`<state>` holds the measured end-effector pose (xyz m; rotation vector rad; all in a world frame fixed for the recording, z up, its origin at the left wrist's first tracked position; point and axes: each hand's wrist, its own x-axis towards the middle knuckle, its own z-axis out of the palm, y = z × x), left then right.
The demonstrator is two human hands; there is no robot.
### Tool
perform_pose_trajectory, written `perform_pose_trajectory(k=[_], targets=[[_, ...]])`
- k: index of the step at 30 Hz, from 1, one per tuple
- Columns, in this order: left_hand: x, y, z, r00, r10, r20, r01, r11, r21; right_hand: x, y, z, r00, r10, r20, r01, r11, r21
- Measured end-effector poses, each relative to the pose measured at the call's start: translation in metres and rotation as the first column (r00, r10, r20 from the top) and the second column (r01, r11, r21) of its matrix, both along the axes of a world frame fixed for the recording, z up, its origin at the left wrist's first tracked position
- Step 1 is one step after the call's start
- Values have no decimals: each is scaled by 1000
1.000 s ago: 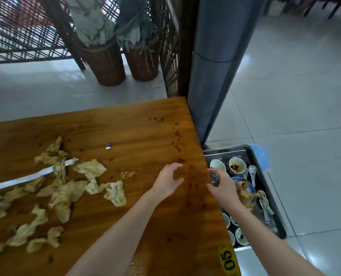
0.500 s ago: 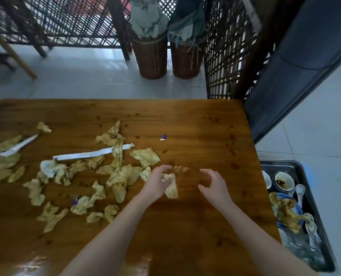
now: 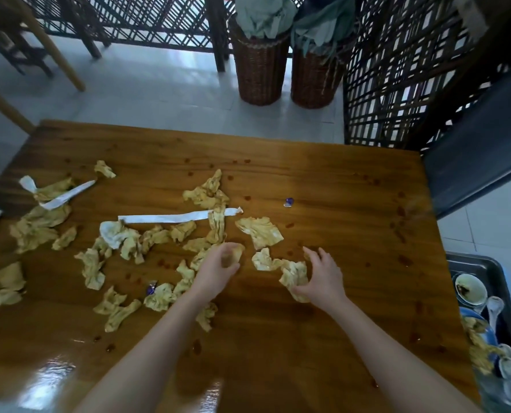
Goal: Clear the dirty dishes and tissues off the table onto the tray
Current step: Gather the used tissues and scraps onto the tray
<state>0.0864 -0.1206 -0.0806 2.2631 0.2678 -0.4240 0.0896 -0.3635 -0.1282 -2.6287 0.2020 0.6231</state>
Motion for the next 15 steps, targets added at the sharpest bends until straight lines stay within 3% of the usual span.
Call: perform_pose_trajectory(k=[3,10,15], targets=[[0,11,4,999,25,36,-24,1000,-18,-5,7,-1,993,47,110,-44,999,-30],[1,23,16,987,118,110,-109,991,-84,-5,23,15,977,-80,197,31,971,237],[-5,37,18,979,169,110,-159,983,-96,19,47,32,966,-16,258,-55,962,268]])
